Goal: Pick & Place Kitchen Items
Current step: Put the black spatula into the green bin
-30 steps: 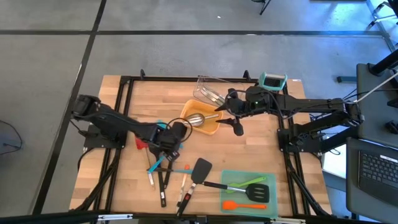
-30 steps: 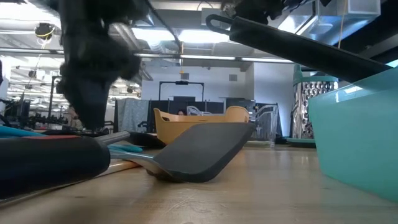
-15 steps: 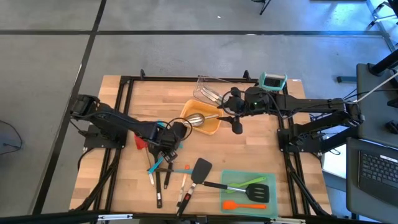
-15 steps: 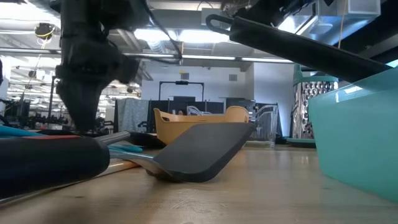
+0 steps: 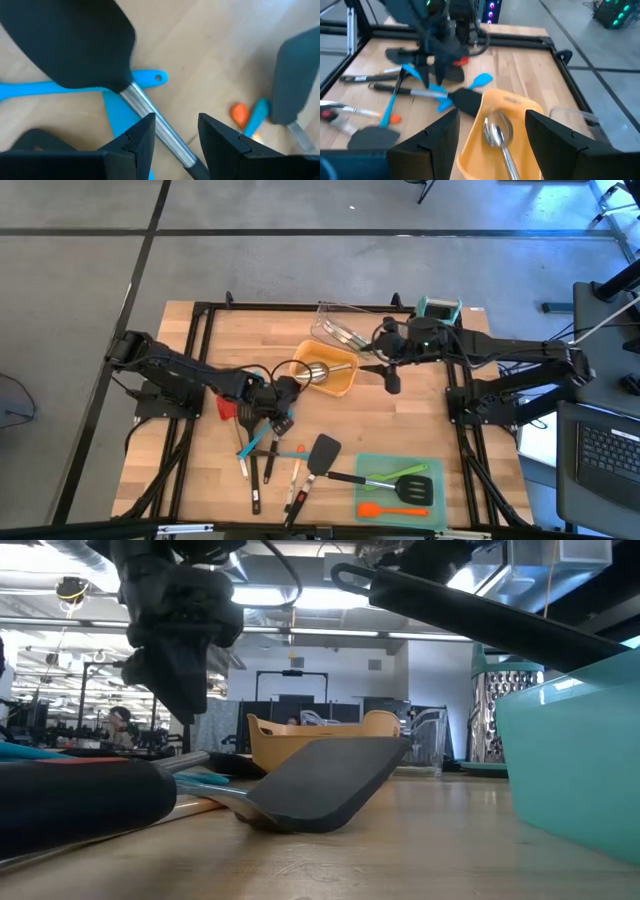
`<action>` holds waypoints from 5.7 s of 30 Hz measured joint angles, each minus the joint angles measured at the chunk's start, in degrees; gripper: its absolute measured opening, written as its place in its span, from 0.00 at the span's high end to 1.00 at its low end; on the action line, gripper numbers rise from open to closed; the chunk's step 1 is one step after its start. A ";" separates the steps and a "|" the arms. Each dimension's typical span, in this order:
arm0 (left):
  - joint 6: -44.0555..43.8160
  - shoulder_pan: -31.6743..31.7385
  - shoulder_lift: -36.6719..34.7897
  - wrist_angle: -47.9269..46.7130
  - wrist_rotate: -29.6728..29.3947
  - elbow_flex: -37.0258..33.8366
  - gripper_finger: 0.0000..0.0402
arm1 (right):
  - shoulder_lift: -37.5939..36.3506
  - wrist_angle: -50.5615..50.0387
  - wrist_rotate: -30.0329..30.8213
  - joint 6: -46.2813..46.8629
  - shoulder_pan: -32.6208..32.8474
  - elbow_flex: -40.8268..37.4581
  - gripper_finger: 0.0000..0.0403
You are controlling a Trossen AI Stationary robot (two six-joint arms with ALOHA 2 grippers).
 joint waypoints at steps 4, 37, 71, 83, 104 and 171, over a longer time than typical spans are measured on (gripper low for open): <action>1.52 0.95 0.24 -0.14 -0.82 0.04 0.62 | -3.71 -5.80 0.00 0.04 0.00 0.01 0.44; 0.68 1.13 6.73 -0.33 -2.42 0.09 0.45 | -5.35 -9.21 -0.20 0.23 0.13 0.01 0.44; 0.38 0.74 1.57 -3.67 -1.45 1.05 0.89 | -5.35 -9.41 -0.13 0.21 0.13 0.01 0.44; 3.69 -1.32 0.39 -4.58 -7.66 1.07 0.89 | -5.35 -9.35 -0.02 0.04 0.12 -0.01 0.44; 10.78 -9.80 0.98 0.40 -43.06 1.11 0.89 | -5.35 -8.85 -0.07 -0.40 0.11 -0.01 0.44; 47.74 -9.63 0.96 -21.18 -30.62 22.07 0.89 | 13.66 14.20 0.65 -7.89 9.47 -0.01 0.44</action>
